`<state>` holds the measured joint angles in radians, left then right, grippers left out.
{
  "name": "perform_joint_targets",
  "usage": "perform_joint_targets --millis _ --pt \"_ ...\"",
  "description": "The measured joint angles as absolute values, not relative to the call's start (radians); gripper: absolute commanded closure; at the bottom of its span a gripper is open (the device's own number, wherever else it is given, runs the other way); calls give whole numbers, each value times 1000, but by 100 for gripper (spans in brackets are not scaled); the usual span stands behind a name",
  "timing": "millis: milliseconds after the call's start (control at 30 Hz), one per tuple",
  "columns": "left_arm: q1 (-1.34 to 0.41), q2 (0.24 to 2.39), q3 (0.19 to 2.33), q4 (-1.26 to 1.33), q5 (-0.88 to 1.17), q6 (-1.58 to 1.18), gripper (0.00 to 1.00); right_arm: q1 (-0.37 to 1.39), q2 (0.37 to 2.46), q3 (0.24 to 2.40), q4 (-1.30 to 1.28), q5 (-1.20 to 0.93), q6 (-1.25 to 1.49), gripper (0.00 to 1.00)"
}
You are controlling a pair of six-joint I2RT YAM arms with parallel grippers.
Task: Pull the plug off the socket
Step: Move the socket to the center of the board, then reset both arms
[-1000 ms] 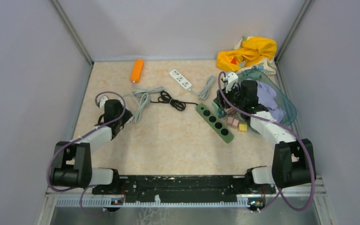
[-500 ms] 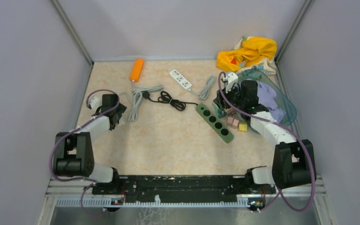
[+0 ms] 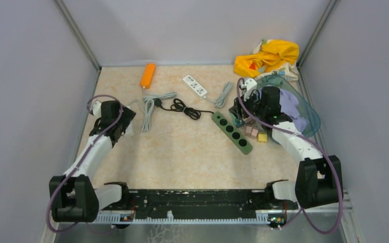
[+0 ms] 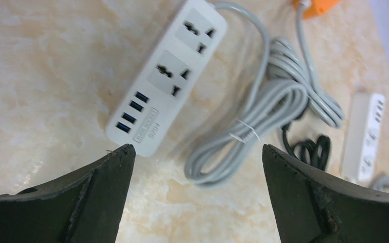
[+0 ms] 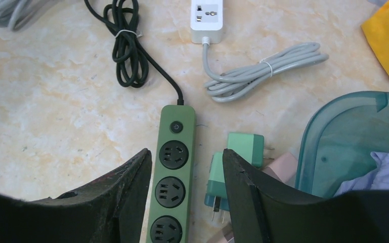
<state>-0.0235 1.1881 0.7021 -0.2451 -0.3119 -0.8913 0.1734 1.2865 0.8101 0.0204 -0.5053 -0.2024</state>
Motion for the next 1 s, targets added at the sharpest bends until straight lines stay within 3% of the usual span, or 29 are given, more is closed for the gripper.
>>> perform_joint_targets --millis 167,467,500,533,1000 --pt "-23 1040 658 -231 -155 -820 0 173 1259 842 -30 -564 -225 41" --pt "-23 743 492 91 408 -683 0 151 1208 999 -183 -661 -261 14" --pt "-23 725 495 121 460 -677 0 145 1206 1020 -200 -675 -260 3" --pt "-23 715 503 133 490 -671 0 138 1205 1043 -216 -688 -257 1" --pt "-23 614 743 97 722 -641 0 128 1164 1380 -481 -743 -152 2"
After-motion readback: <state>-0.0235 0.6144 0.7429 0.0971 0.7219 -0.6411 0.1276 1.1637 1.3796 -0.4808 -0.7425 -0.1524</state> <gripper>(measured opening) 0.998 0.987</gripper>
